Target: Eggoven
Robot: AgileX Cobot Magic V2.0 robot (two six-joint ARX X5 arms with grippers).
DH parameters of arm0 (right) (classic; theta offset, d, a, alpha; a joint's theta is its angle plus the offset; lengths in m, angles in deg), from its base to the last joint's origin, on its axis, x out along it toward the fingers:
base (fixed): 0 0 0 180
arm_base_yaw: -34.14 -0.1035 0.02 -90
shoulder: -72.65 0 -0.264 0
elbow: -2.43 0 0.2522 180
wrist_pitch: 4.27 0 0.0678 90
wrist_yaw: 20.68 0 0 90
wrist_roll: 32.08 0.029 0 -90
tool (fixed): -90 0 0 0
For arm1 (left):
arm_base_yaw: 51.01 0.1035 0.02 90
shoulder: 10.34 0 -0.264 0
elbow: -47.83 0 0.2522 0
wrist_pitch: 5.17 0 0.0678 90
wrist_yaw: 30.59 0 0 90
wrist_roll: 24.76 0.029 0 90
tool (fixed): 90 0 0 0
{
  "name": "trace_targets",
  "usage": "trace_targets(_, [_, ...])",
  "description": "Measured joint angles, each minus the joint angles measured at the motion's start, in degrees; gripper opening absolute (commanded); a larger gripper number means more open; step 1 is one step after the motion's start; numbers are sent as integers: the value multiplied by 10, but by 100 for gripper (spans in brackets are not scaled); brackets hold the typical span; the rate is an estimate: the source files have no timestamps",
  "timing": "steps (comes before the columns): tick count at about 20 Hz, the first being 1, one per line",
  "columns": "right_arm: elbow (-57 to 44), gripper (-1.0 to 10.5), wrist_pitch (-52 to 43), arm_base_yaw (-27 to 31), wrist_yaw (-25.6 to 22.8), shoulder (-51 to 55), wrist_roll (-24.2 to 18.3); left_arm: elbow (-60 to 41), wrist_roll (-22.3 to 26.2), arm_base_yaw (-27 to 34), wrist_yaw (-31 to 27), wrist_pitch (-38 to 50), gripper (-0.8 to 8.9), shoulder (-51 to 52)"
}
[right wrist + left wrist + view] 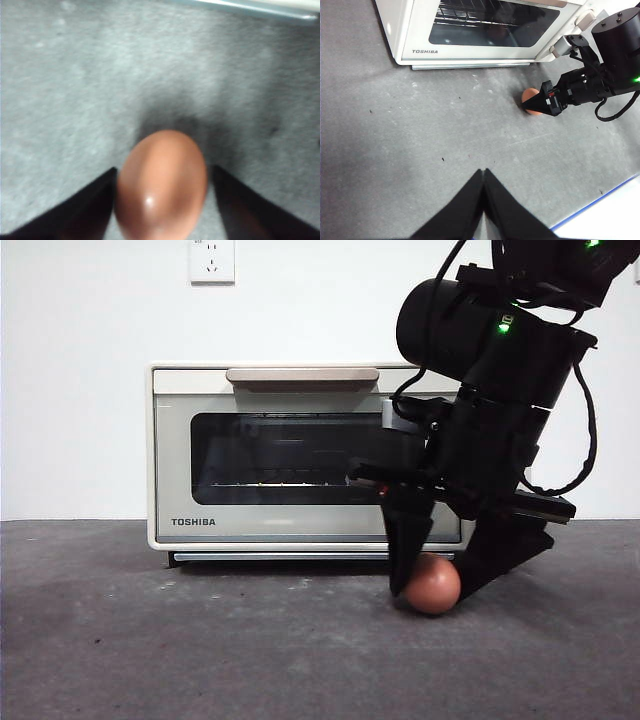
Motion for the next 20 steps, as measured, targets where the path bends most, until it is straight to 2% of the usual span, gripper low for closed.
trace_targets(4, [1,4,0,0,0,0,0,0,-1,0,0,7,7,0])
trace_targets(10, [1,2,17,0,12,23,-14,0,-13,-2,0,50,7,-30])
trace_targets(15, [1,2,72,-2,12,153,-47,13,-56,-49,-3,179,7,-107])
trace_targets(20, [1,2,132,-5,11,308,-76,65,-76,-145,-79,294,7,-240])
